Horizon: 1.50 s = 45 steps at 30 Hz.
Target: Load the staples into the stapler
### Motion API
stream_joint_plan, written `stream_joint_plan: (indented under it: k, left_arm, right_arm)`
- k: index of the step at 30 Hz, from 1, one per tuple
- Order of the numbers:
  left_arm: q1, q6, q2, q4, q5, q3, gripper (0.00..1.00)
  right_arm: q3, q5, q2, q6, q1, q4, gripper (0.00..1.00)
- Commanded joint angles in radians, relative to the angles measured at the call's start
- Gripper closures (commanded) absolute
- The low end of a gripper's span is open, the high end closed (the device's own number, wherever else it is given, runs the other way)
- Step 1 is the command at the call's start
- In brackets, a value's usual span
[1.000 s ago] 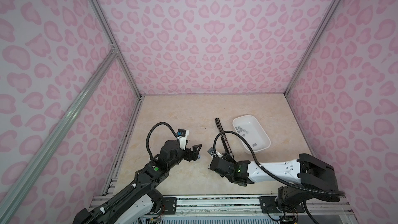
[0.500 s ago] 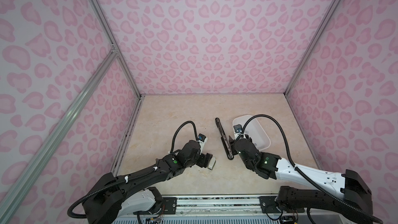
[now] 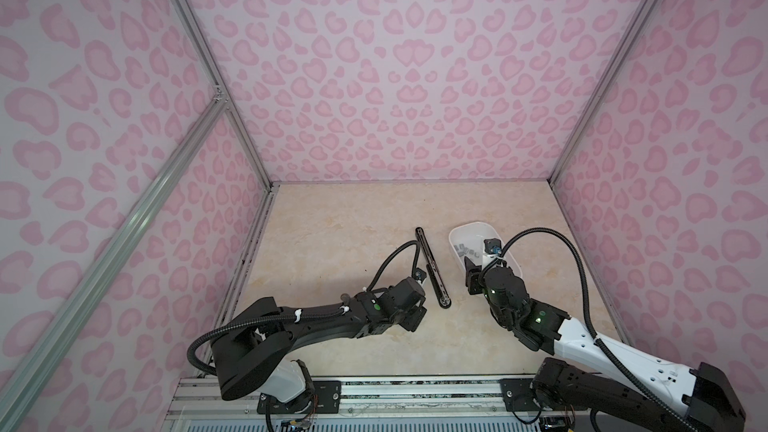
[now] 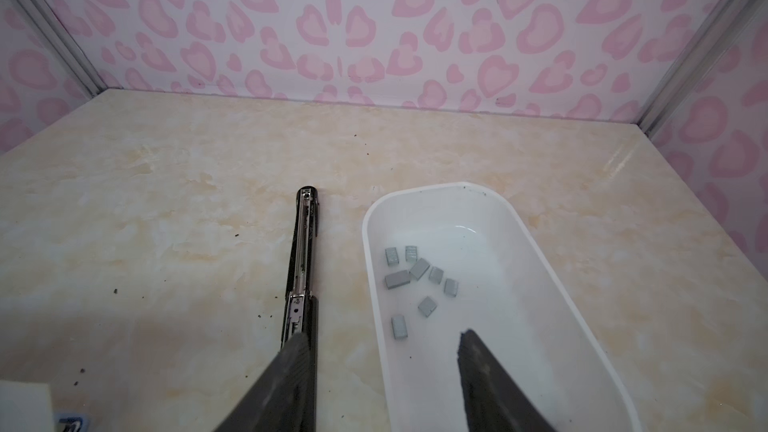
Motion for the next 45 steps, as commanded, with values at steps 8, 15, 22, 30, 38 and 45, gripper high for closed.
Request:
stream_joint_plan:
  k: [8, 15, 22, 30, 38, 45]
  left_arm:
    - [0.0, 0.004, 0.042, -0.049, -0.006, 0.035, 0.39]
    - [-0.001, 0.008, 0.093, -0.06, 0.027, 0.068, 0.5]
    - [-0.001, 0.011, 0.116, -0.064, 0.042, 0.078, 0.62]
    - [-0.001, 0.02, 0.131, -0.065, 0.057, 0.088, 0.63]
    - [-0.001, 0.046, 0.09, -0.041, 0.086, 0.07, 0.9]
    - [0.001, 0.086, -0.125, 0.055, 0.071, -0.006, 0.93]
  right_arm:
    - [-0.042, -0.013, -0.077, -0.017, 0.0, 0.021, 0.39]
    - [-0.04, -0.023, -0.064, -0.016, 0.001, 0.02, 0.39]
    - [-0.04, -0.039, -0.056, -0.009, 0.0, 0.02, 0.4]
    - [-0.04, -0.05, -0.053, -0.006, 0.0, 0.018, 0.39]
    - [-0.032, -0.145, -0.025, -0.017, 0.0, 0.037, 0.39]
    - [0.006, -0.341, 0.111, -0.01, 0.001, 0.083, 0.4]
